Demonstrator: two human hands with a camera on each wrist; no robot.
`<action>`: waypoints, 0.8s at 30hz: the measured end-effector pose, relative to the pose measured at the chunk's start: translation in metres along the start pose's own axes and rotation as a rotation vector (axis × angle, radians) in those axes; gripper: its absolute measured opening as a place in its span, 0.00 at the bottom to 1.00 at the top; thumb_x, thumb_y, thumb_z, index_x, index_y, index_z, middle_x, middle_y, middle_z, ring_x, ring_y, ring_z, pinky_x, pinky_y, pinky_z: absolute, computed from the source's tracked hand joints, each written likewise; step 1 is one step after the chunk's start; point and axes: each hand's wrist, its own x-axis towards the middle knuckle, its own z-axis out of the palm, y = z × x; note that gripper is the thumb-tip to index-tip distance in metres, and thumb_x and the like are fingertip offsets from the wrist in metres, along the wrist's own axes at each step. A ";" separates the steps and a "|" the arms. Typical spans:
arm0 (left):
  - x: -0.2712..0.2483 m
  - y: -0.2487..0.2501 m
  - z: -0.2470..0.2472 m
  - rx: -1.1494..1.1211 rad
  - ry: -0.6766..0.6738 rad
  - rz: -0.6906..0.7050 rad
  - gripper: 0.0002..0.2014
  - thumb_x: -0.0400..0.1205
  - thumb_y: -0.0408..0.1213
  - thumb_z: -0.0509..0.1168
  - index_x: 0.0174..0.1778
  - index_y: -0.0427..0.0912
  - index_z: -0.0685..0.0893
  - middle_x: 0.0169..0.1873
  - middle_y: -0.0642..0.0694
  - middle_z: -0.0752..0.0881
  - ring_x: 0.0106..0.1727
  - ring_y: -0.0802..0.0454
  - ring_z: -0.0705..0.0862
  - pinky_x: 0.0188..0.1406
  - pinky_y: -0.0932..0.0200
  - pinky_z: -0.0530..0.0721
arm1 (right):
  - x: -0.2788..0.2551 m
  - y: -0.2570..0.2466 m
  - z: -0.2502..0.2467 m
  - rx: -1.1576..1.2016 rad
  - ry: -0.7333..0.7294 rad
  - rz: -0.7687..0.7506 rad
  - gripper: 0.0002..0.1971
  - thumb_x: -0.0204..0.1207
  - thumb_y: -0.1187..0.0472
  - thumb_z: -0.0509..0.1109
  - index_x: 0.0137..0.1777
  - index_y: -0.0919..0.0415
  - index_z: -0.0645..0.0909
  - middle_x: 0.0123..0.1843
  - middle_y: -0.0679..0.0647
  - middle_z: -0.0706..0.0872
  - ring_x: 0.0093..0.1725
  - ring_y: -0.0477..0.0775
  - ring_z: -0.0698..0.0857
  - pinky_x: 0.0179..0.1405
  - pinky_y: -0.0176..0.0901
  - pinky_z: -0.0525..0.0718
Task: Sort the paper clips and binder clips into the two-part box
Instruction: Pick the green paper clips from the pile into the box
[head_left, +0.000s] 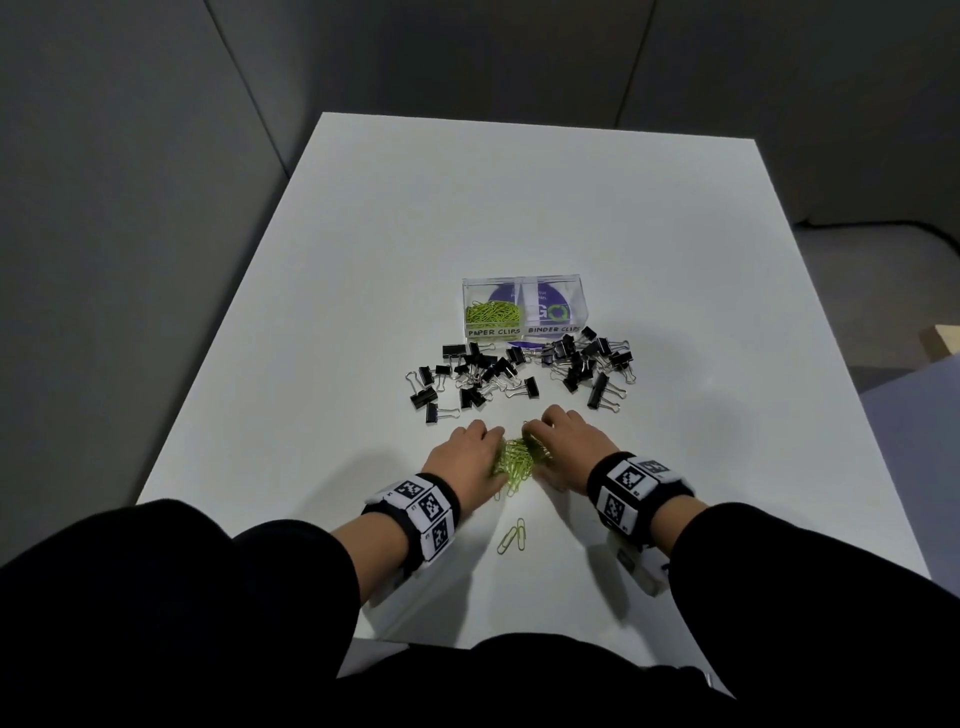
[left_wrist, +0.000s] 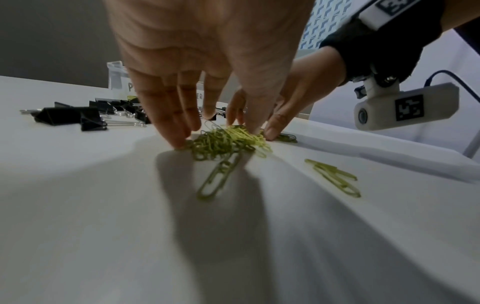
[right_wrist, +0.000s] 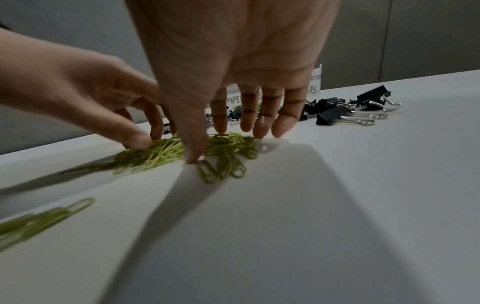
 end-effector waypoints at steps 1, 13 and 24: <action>-0.001 0.000 0.001 -0.009 0.002 -0.028 0.30 0.77 0.53 0.65 0.73 0.45 0.67 0.65 0.43 0.74 0.65 0.44 0.74 0.56 0.49 0.80 | 0.000 0.001 0.000 -0.011 -0.007 -0.010 0.30 0.72 0.50 0.71 0.73 0.53 0.67 0.69 0.58 0.71 0.65 0.60 0.73 0.60 0.52 0.80; 0.011 0.003 -0.003 -0.074 -0.055 -0.063 0.21 0.81 0.37 0.64 0.69 0.39 0.70 0.64 0.38 0.76 0.63 0.39 0.78 0.59 0.48 0.77 | 0.006 -0.005 0.002 -0.051 0.011 -0.056 0.16 0.80 0.56 0.63 0.66 0.59 0.74 0.65 0.60 0.75 0.62 0.62 0.74 0.50 0.52 0.82; 0.017 0.000 -0.009 -0.121 -0.047 -0.053 0.16 0.81 0.31 0.61 0.65 0.39 0.76 0.62 0.38 0.79 0.62 0.40 0.79 0.62 0.51 0.78 | 0.008 0.001 0.000 -0.125 0.015 -0.122 0.17 0.77 0.73 0.62 0.65 0.66 0.77 0.63 0.62 0.78 0.60 0.62 0.79 0.55 0.53 0.82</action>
